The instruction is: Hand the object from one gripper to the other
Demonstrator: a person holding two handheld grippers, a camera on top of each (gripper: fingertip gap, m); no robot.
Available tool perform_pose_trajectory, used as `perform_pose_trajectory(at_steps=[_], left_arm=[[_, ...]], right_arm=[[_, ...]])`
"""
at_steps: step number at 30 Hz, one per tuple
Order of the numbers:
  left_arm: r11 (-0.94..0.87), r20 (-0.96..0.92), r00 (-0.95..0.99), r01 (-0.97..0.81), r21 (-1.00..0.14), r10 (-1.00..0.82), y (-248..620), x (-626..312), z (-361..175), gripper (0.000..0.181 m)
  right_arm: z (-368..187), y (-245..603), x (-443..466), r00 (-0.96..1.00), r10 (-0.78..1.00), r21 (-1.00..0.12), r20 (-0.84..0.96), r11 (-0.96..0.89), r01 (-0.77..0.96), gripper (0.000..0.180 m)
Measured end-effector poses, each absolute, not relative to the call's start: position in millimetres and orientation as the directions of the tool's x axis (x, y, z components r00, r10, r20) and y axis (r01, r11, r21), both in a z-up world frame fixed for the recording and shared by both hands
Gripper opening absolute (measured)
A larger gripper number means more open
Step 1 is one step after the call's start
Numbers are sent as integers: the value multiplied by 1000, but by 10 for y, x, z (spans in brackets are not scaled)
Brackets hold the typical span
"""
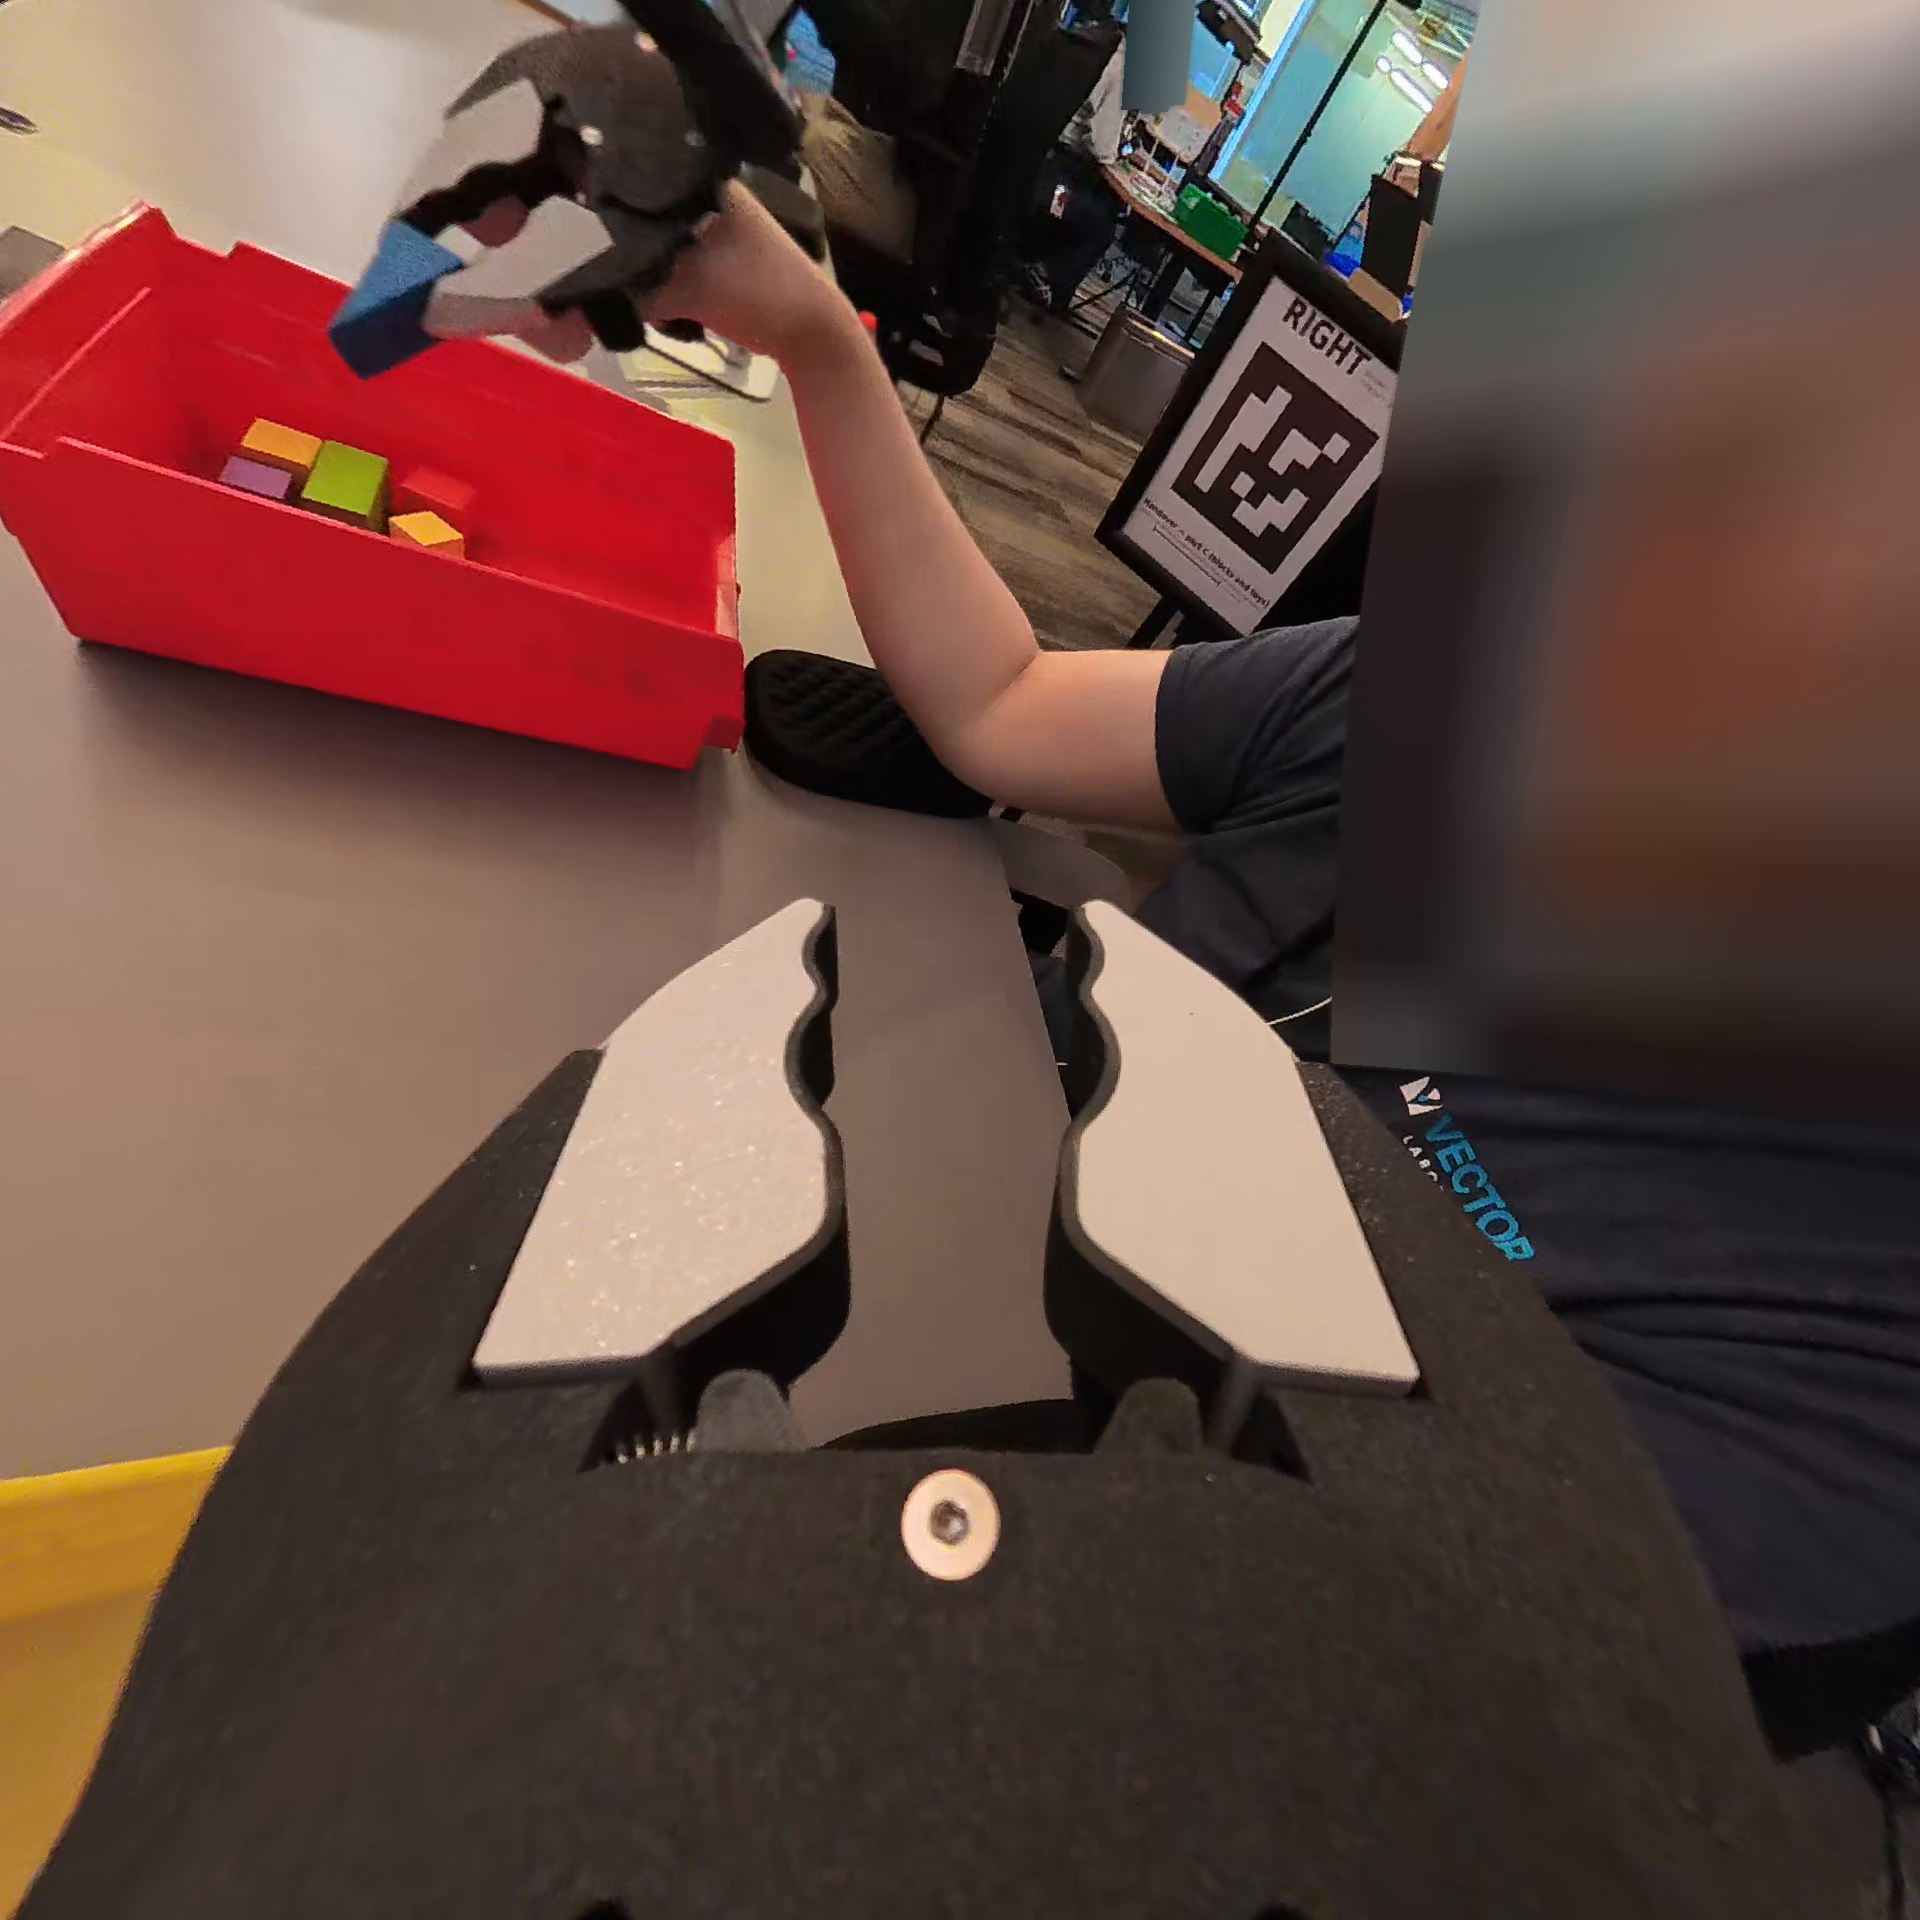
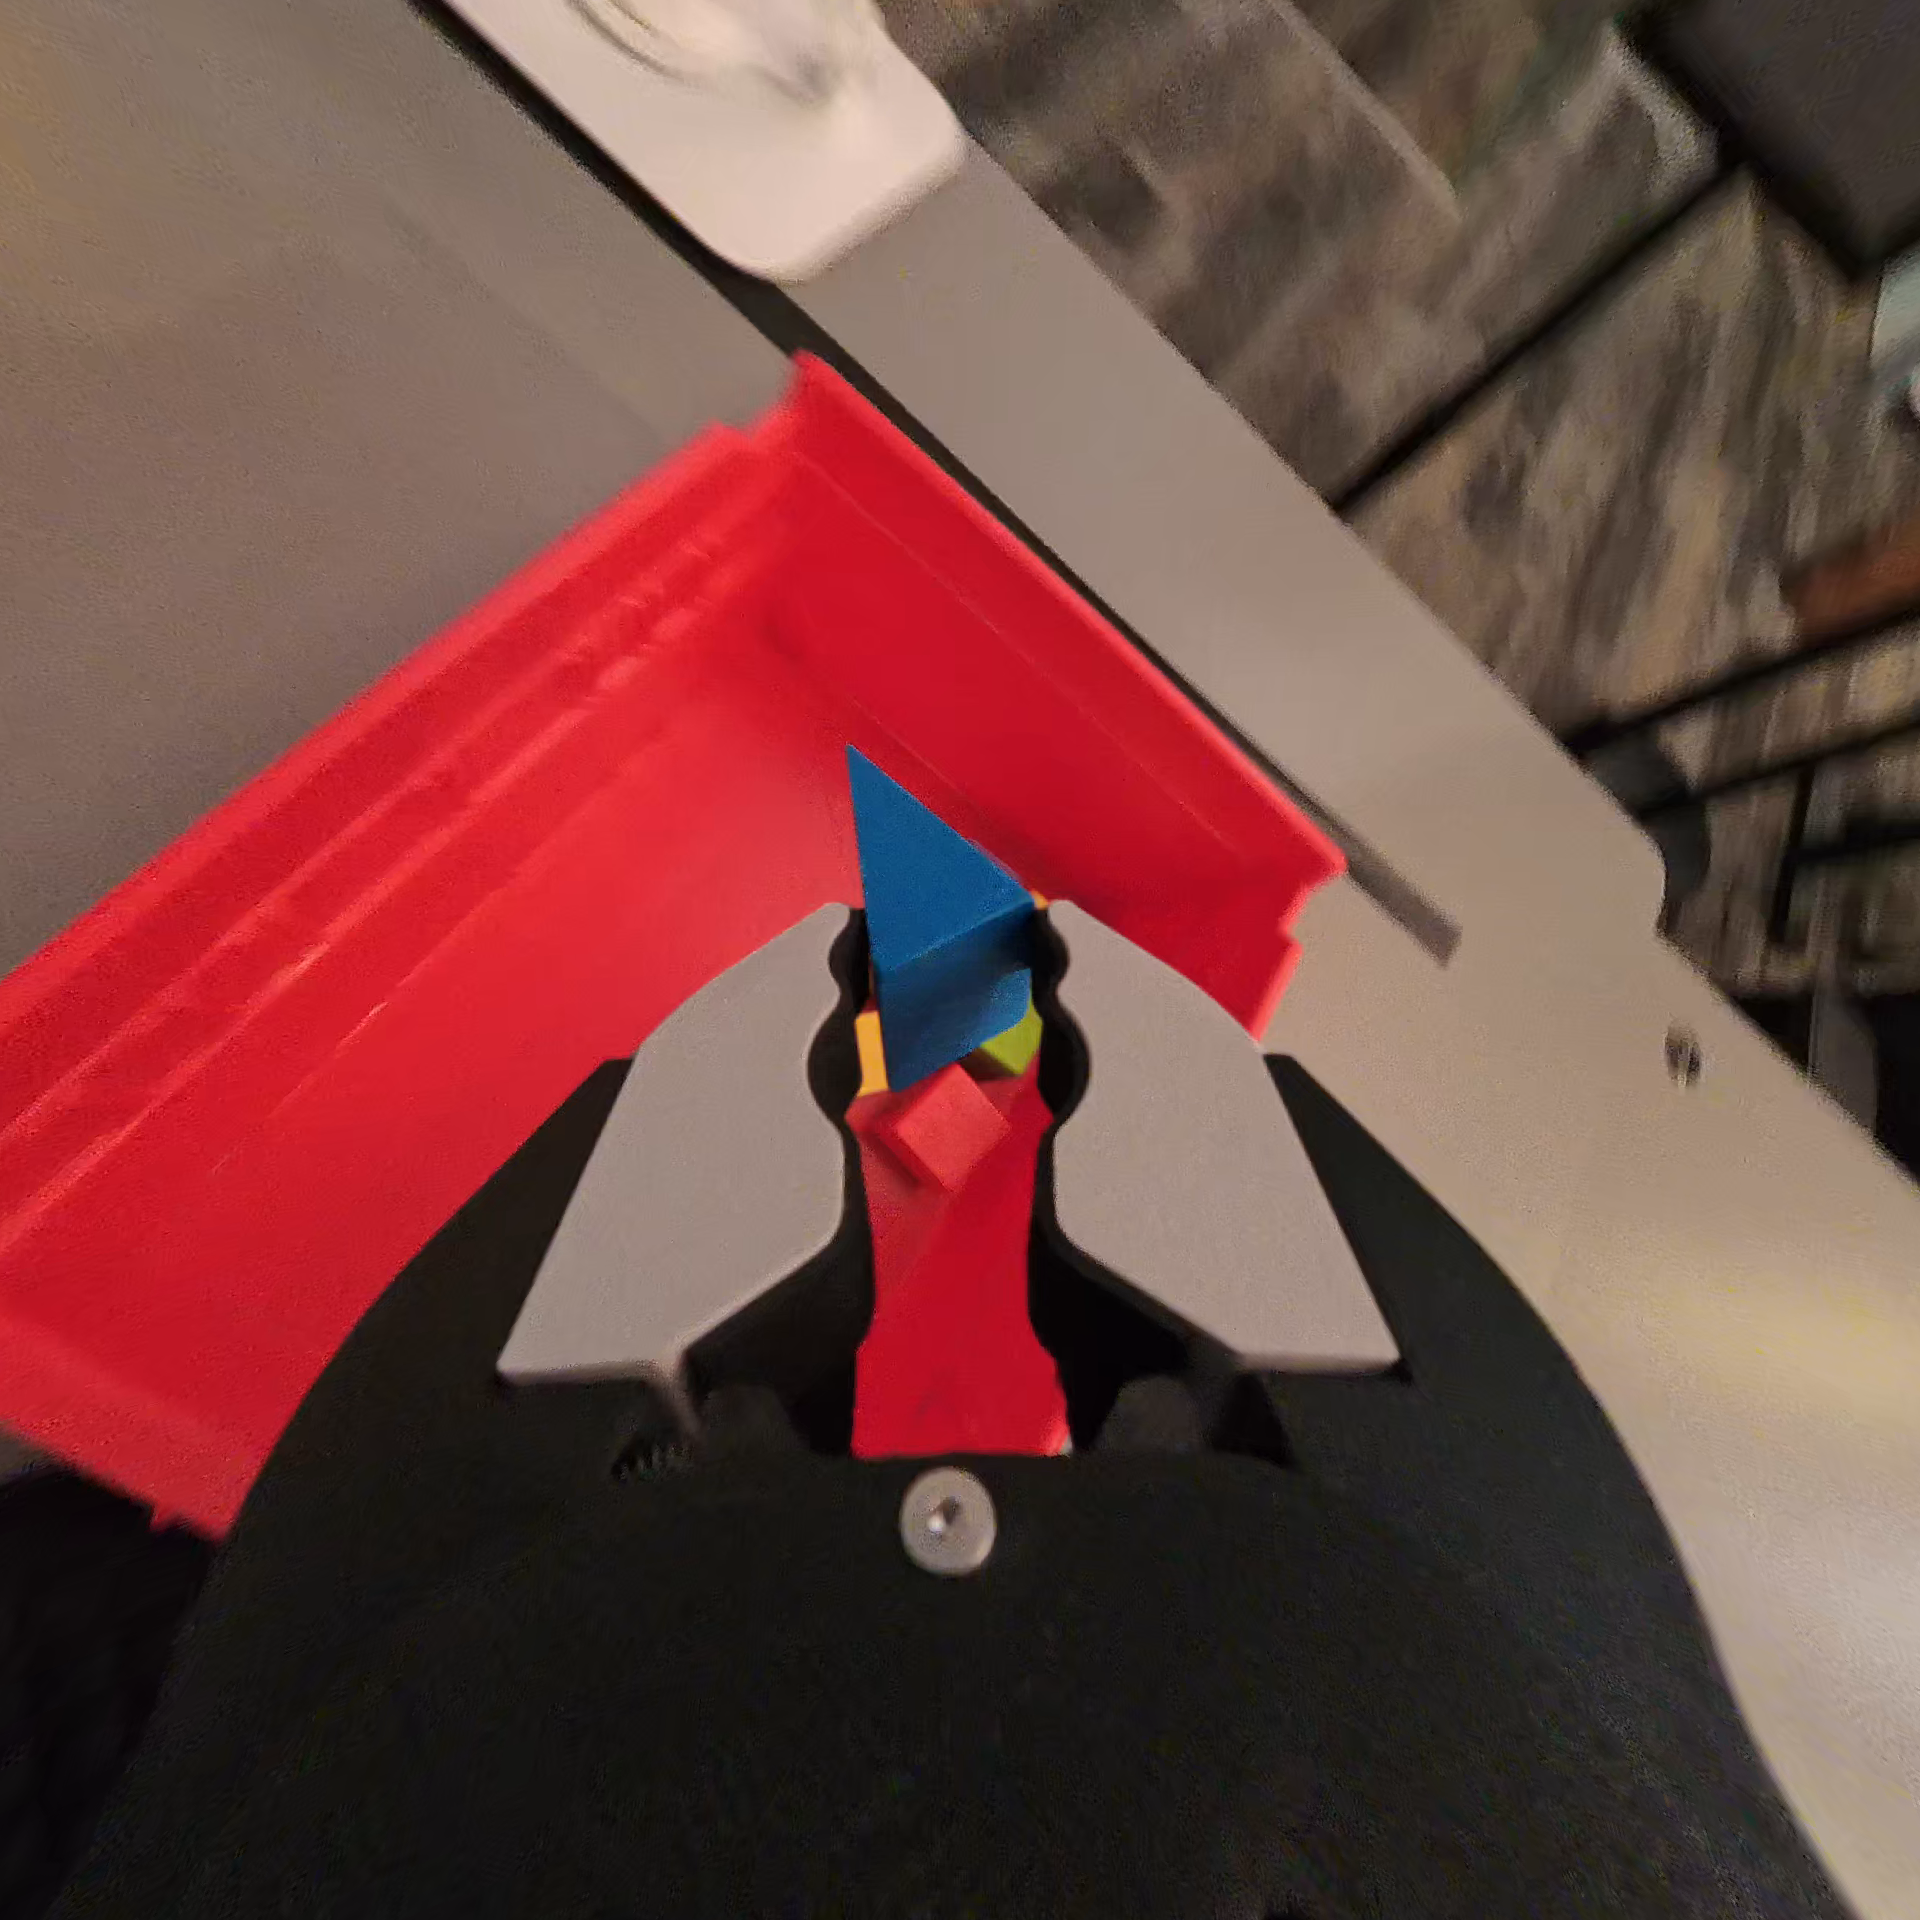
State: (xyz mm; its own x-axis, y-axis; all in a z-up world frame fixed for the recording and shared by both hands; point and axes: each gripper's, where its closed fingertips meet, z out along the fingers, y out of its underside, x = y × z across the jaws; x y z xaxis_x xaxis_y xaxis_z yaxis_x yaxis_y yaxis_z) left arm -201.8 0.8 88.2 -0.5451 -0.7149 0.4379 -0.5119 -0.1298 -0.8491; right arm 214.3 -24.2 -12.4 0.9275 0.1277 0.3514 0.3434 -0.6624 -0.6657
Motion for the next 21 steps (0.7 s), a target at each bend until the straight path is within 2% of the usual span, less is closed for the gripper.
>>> perform_pose_trajectory(at_steps=[2, 10, 13, 16, 21], left_arm=[[-122, 446, -539, -531, -838, -715, -13, -1983, 844, 41], [-111, 455, -534, -554, -825, -712, -56, -1942, 803, 40], [-116, 461, -531, -558, -822, -712, -41, -1948, 804, 40], [-123, 462, -533, -552, -825, -708, -31, -1955, 828, 40], [-117, 457, -540, -548, -828, -707, -47, -1972, 840, 39]], right_arm=[[-262, -128, 2319, 947, 2, -653, 320, -724, 222, 31], [-892, 294, 2343, 941, -237, -610, 242, -792, -43, 31], [-1054, 267, 2396, 910, -286, -572, 299, -818, -69, 31], [-1125, 325, 2344, 913, -307, -591, 268, -801, -95, 31], [-1207, 324, 2364, 893, -320, -565, 315, -820, -95, 31]])
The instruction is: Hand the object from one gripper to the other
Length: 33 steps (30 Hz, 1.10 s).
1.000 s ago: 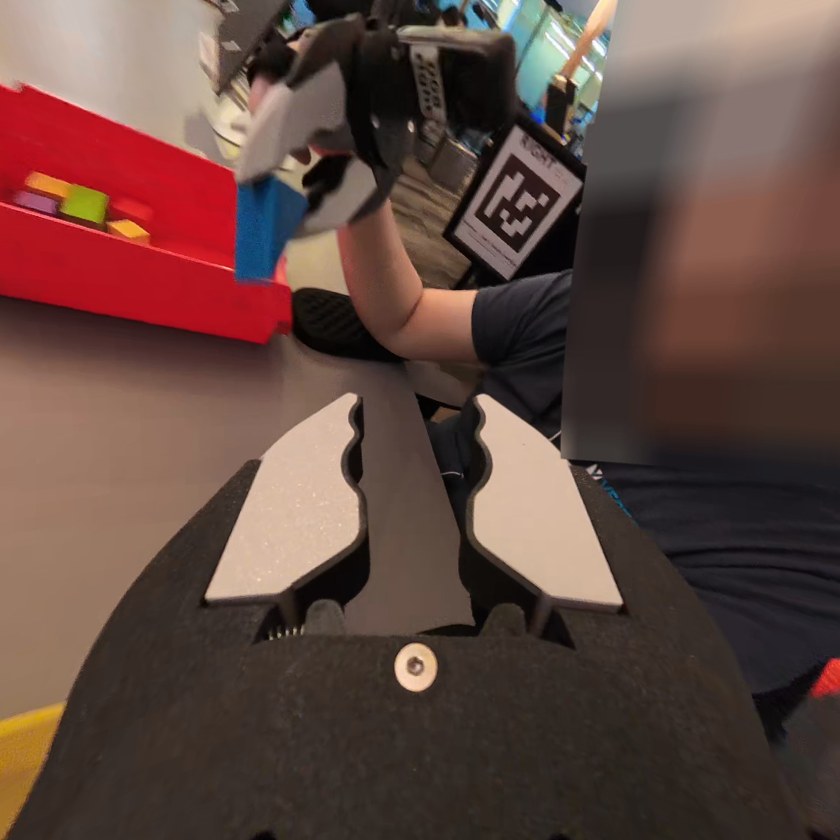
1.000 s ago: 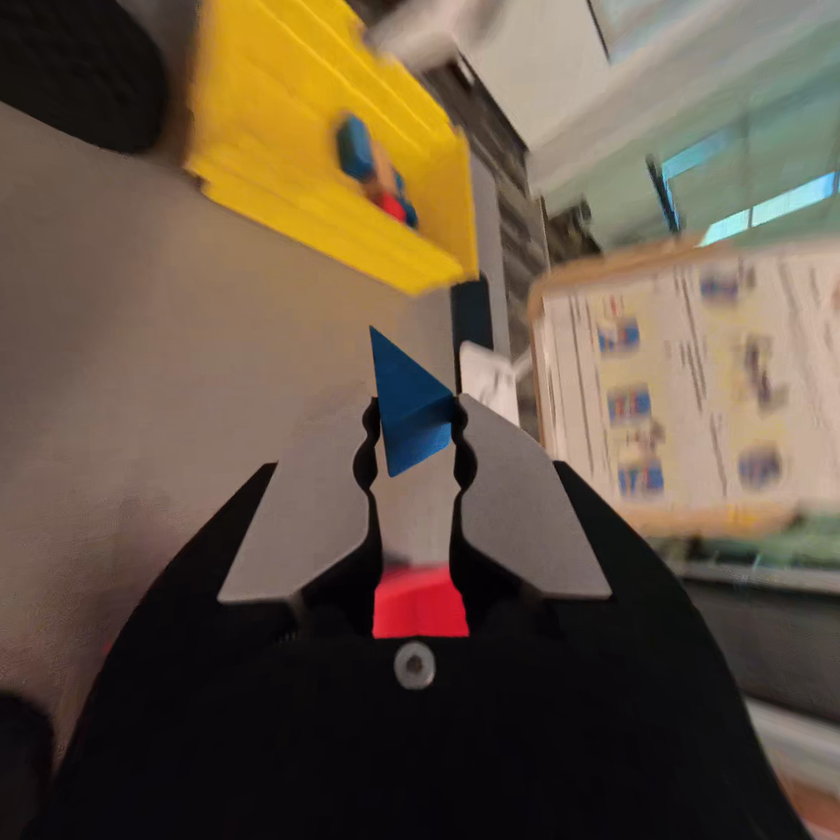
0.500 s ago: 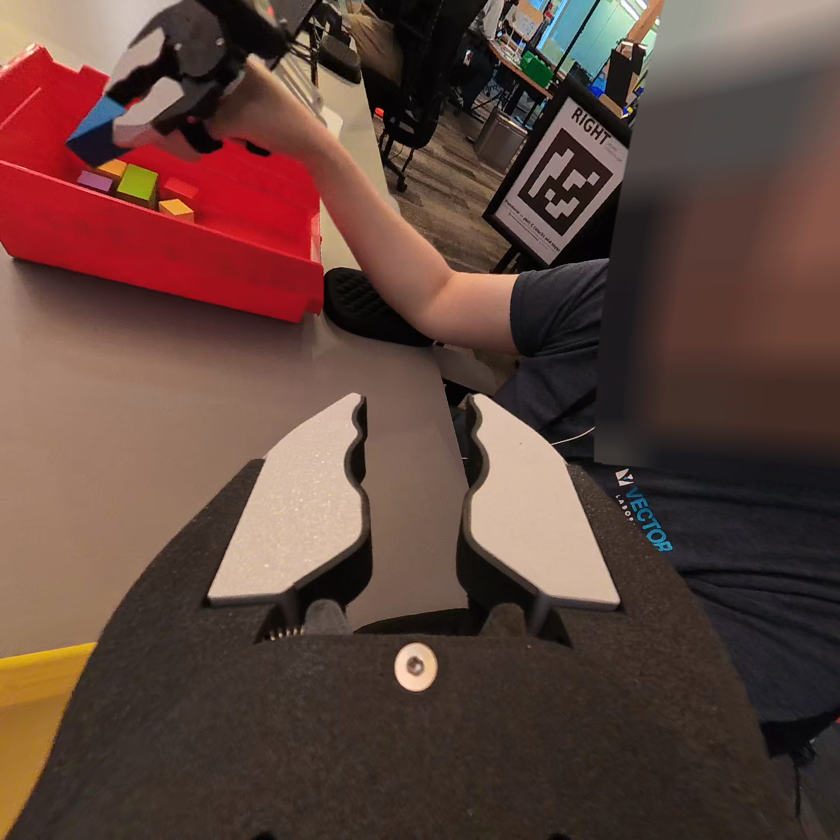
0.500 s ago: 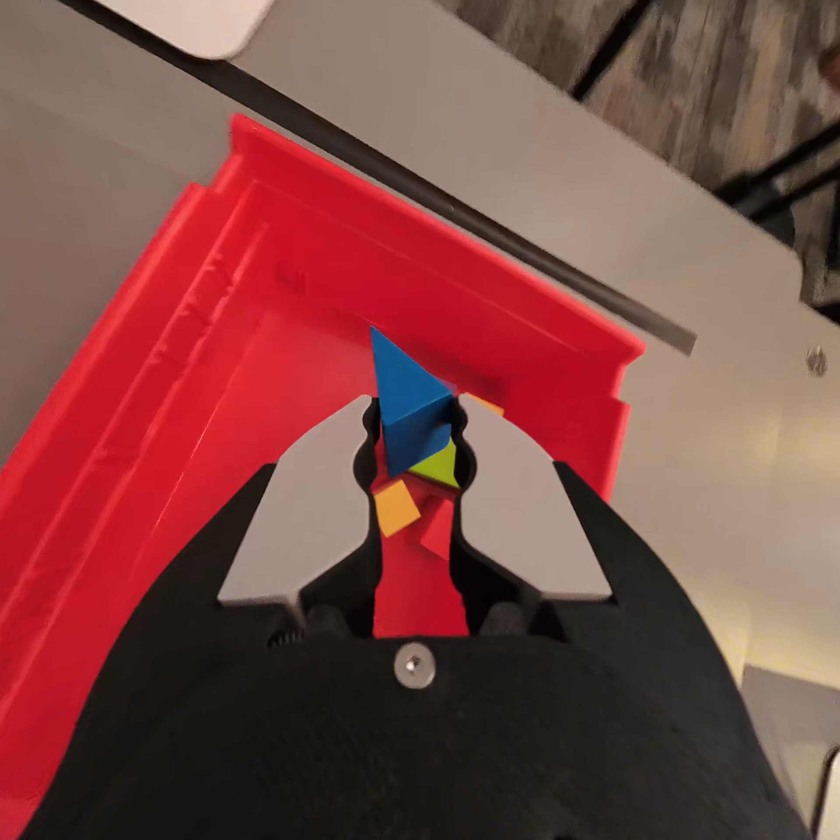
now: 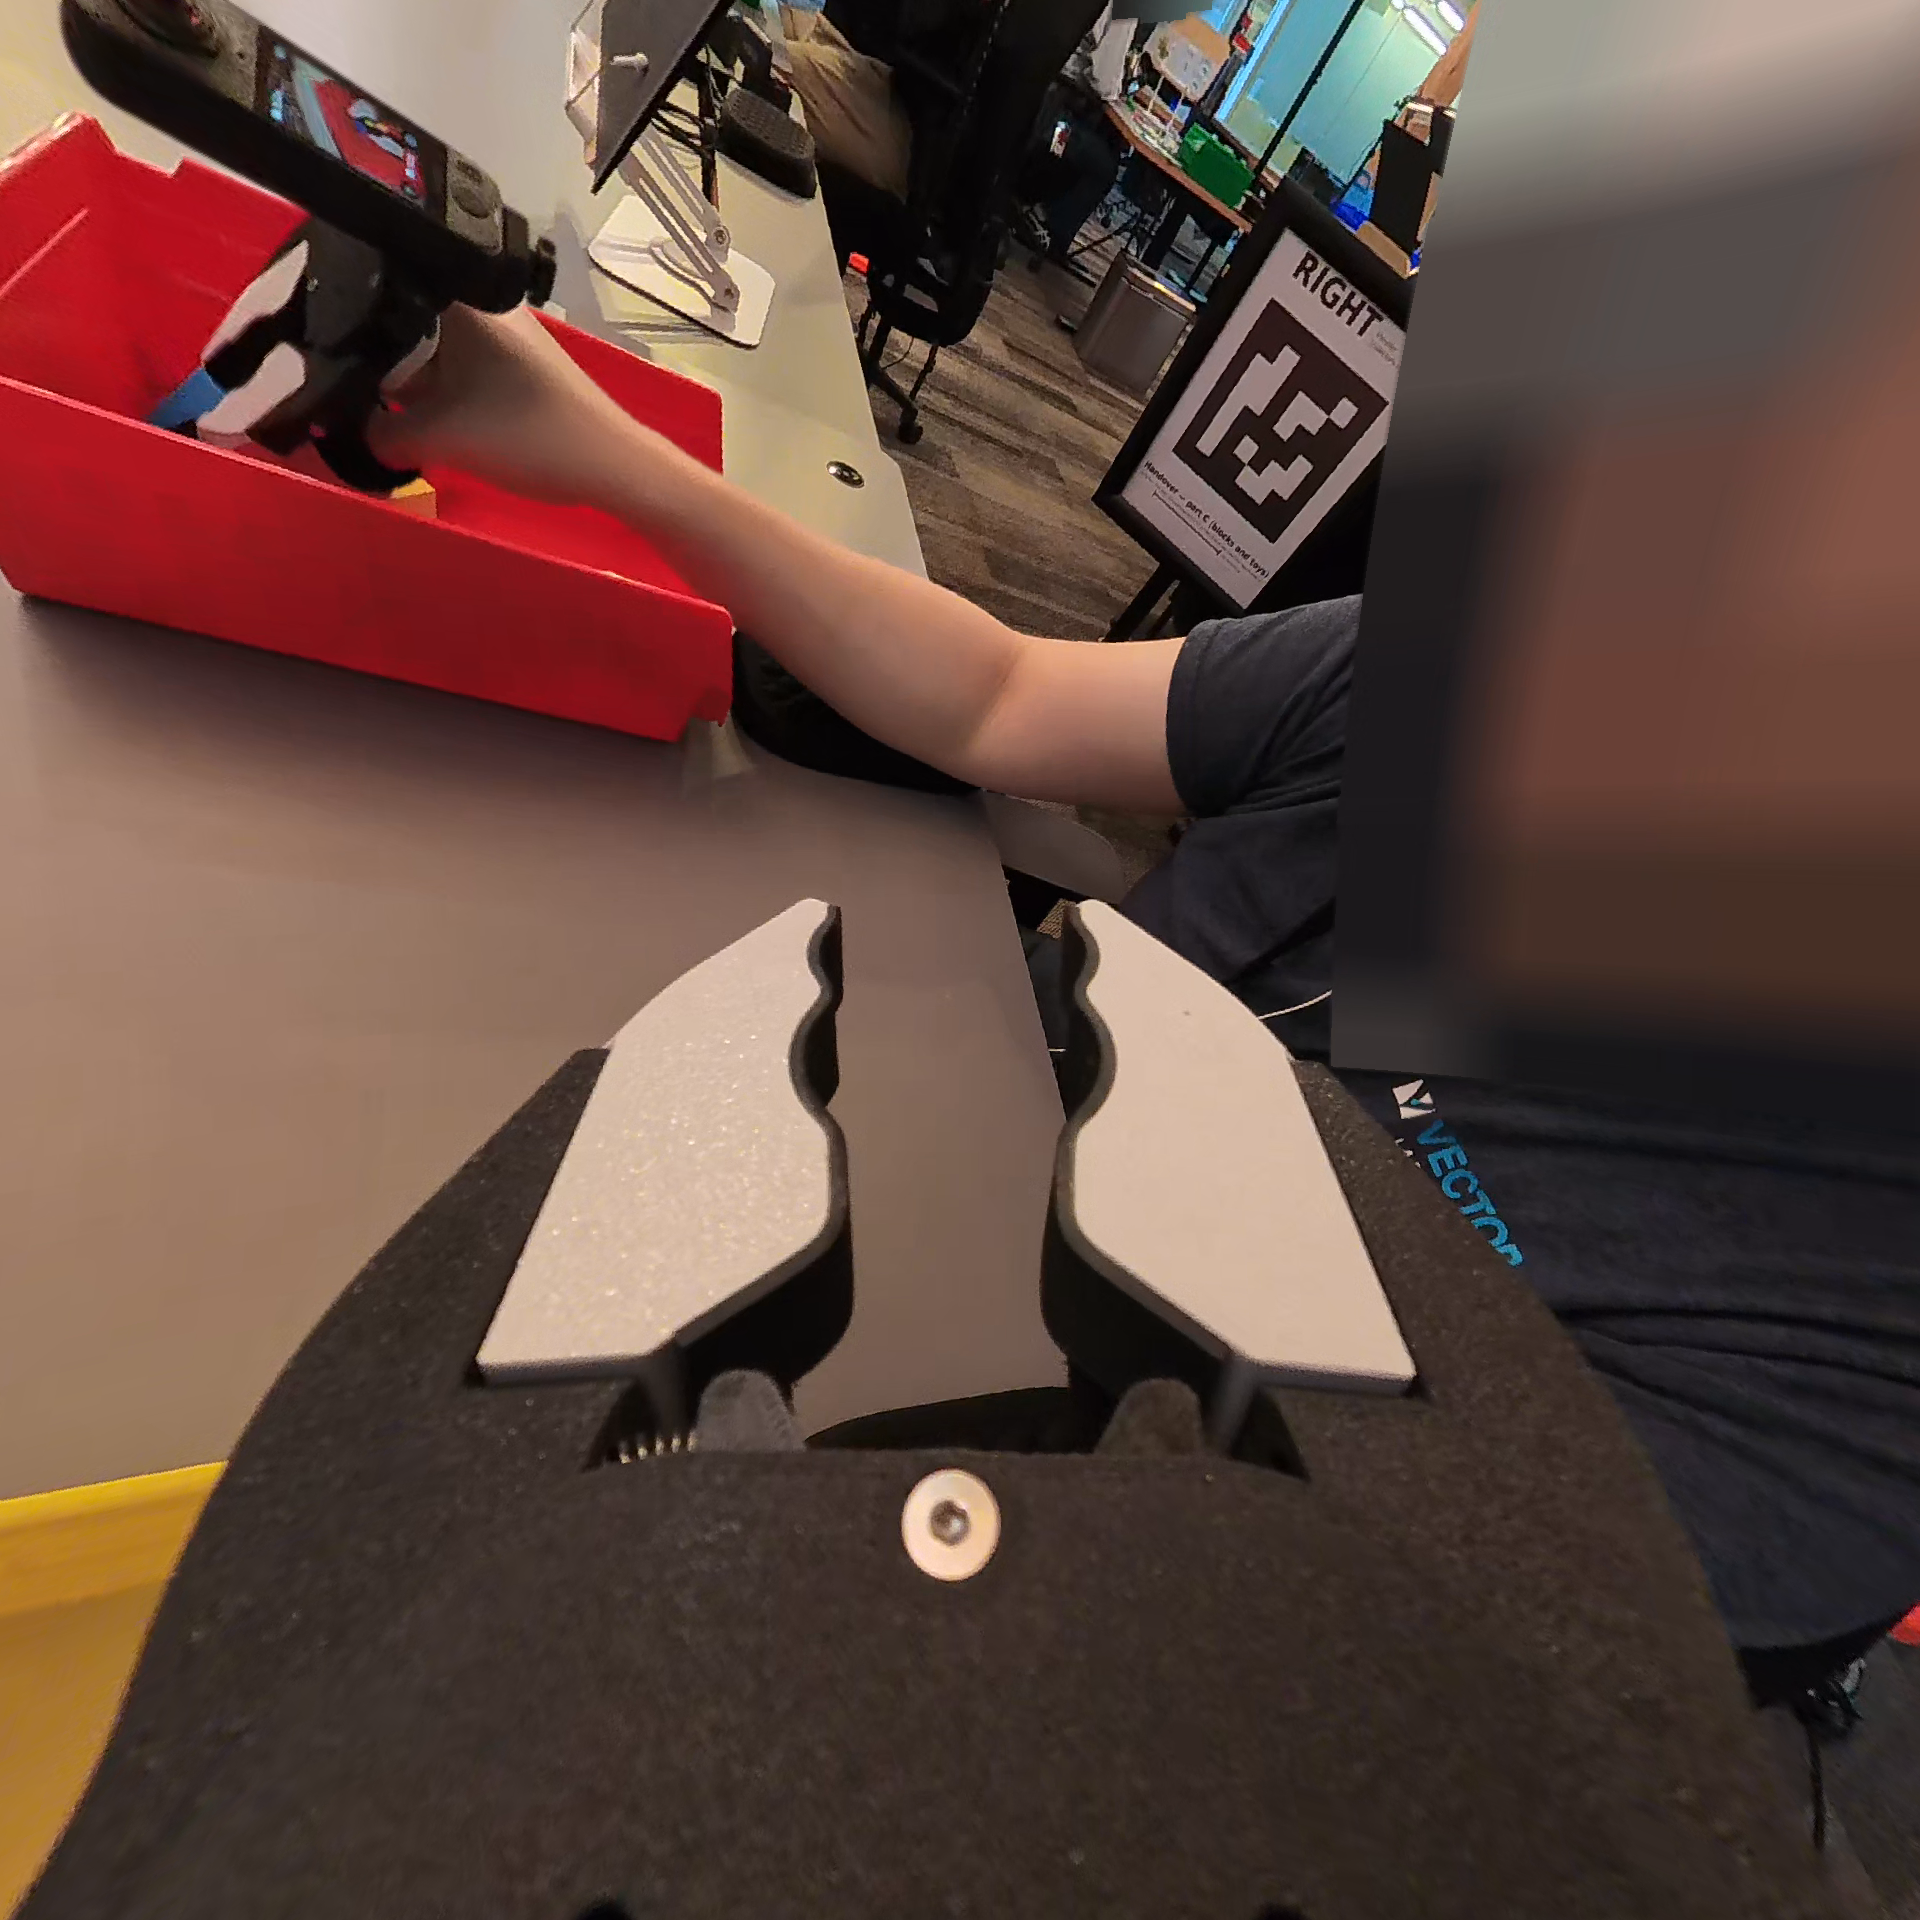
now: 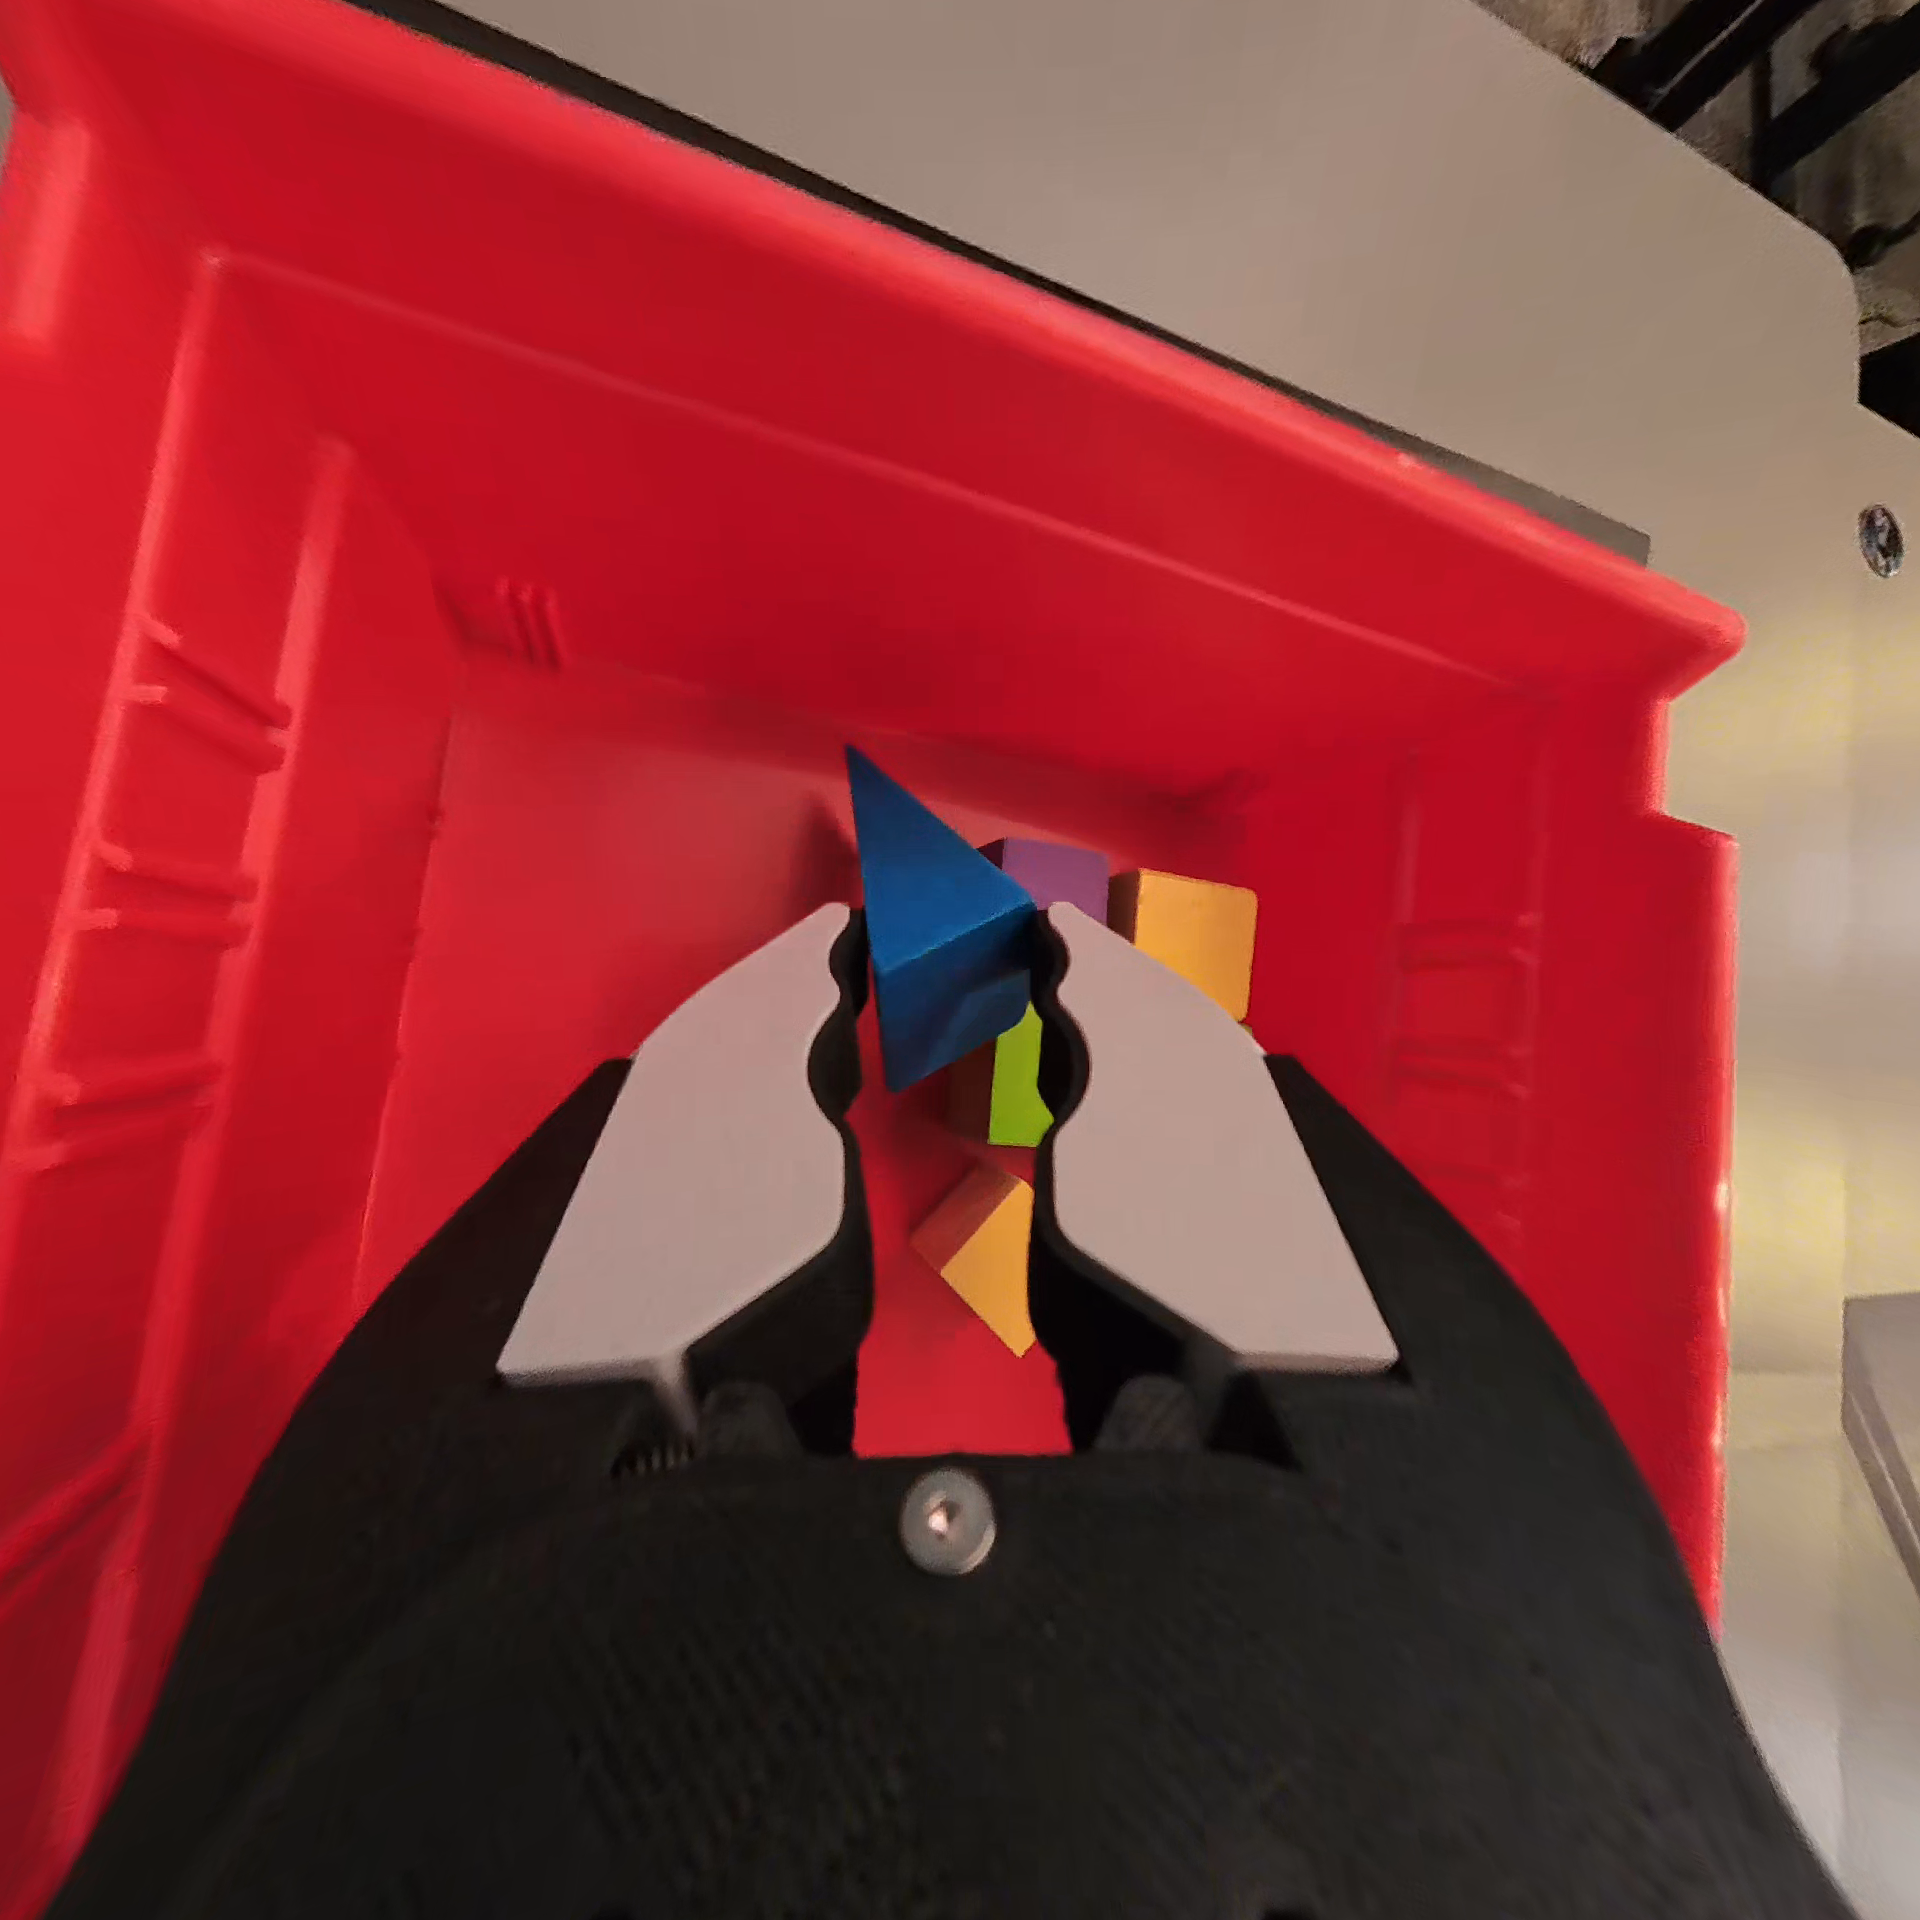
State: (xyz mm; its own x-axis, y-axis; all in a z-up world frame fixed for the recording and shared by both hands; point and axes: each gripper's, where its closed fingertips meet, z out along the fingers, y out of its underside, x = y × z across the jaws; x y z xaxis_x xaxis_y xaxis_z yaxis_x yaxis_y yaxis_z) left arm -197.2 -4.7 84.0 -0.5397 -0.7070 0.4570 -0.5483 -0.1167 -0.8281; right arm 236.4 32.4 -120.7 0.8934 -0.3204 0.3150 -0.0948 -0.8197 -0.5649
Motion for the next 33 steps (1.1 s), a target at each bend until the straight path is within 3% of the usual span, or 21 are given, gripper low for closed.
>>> perform_pose_trajectory(at_steps=[6, 12, 33], left_arm=[[-116, 454, -542, -545, -830, -707, -56, -1976, 855, 39], [-114, 458, -541, -551, -827, -706, -65, -1970, 844, 39], [-100, 460, -540, -566, -818, -705, -101, -1948, 812, 38]], right_arm=[[-1228, 315, 2332, 888, -311, -542, 339, -836, -86, 31], [-1378, 238, 2212, 914, -266, -443, 306, -890, -111, 30], [-1494, 289, 2266, 922, -313, -457, 227, -870, -183, 31]])
